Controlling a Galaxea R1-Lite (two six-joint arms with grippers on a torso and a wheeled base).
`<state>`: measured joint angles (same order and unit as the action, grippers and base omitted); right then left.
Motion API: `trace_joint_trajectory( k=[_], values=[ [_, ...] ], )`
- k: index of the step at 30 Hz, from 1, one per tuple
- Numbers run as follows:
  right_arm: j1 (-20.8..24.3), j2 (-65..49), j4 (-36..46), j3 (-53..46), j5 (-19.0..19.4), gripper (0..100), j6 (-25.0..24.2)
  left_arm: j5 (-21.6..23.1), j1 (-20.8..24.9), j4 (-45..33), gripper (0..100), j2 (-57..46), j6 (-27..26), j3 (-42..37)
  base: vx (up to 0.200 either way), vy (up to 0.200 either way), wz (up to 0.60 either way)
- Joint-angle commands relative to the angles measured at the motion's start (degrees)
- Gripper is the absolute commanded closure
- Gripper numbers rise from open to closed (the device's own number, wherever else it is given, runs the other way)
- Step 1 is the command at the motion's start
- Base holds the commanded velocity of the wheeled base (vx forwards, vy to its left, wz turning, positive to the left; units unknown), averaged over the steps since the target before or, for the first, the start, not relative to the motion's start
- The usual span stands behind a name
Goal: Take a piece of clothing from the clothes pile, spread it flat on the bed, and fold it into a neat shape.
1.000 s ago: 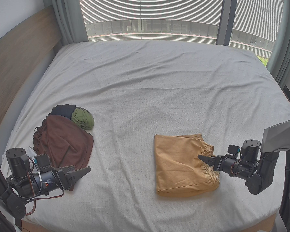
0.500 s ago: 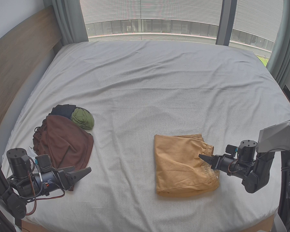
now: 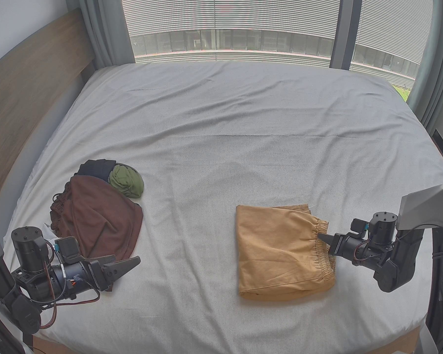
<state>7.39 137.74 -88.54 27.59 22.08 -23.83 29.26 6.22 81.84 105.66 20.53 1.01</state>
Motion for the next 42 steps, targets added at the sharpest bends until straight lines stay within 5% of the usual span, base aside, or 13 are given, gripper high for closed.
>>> trace_joint_trajectory(
  k=[1, 19, 20, 42],
  values=[
    [-0.7, -2.0, 0.0, -0.8, -0.1, 100, 0.0, 0.0, 0.1, 0.0, 0, 0.7, 0.0, -1.0, 0.0, 0.0, 0.0],
    [-1.6, 0.5, 0.1, -1.0, -2.1, 100, 0.4, -0.1, 0.1, 0.0, 0, 1.7, 0.0, -1.0, 0.0, 0.0, 0.0],
    [-1.6, 0.5, 0.1, -0.8, -2.1, 0, 0.3, -0.1, 0.1, 0.0, 0, 1.7, 0.0, -1.0, 0.0, 0.0, 0.0],
    [-4.6, 2.0, 0.7, -5.4, -2.0, 0, 3.5, -0.1, 0.1, 0.0, 0, 2.2, 0.0, -1.0, 0.0, 0.0, 0.0]
  ],
)
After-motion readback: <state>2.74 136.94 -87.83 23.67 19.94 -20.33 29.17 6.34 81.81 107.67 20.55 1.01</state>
